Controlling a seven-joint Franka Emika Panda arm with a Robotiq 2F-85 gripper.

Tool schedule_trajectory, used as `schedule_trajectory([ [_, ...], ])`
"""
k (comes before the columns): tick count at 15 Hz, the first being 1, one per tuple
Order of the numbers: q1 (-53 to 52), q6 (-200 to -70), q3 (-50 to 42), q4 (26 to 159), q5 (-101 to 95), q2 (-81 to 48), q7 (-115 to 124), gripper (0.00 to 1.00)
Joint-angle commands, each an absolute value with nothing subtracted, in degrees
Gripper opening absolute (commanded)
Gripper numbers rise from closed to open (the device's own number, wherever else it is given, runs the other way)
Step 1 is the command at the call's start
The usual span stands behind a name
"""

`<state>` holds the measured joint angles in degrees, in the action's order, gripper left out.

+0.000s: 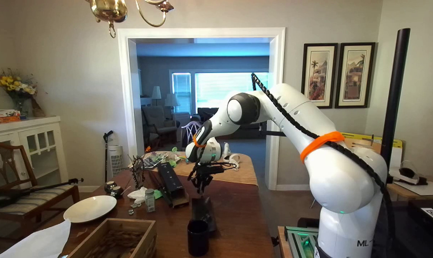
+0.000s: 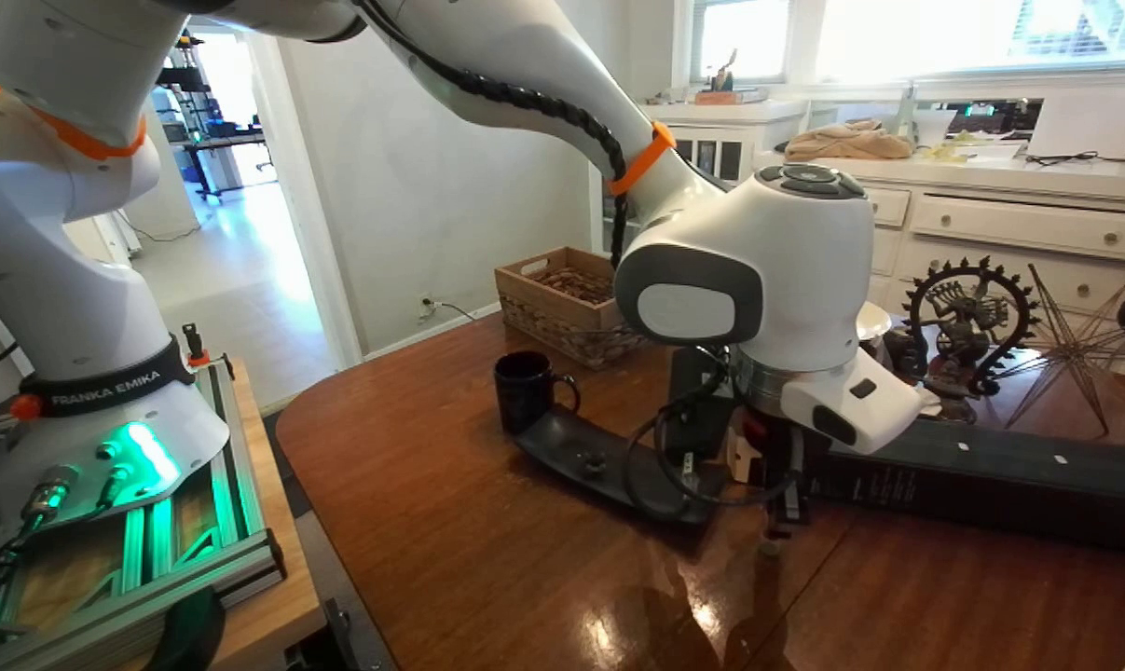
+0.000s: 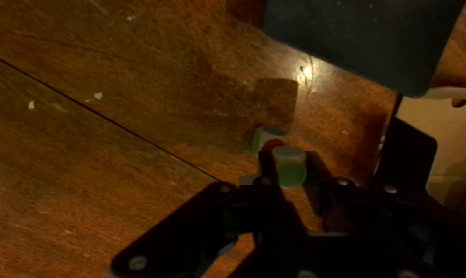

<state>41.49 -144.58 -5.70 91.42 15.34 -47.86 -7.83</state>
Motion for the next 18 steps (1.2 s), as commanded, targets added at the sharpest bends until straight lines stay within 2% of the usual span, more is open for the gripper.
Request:
schedule_trajectory([
  [1,41.29,-144.76,-5.96,90.94,15.76,-48.62,-7.01,0.06],
  [18,41.18,-144.85,-6.39,91.92,15.70,-48.11,-6.44,0.06],
])
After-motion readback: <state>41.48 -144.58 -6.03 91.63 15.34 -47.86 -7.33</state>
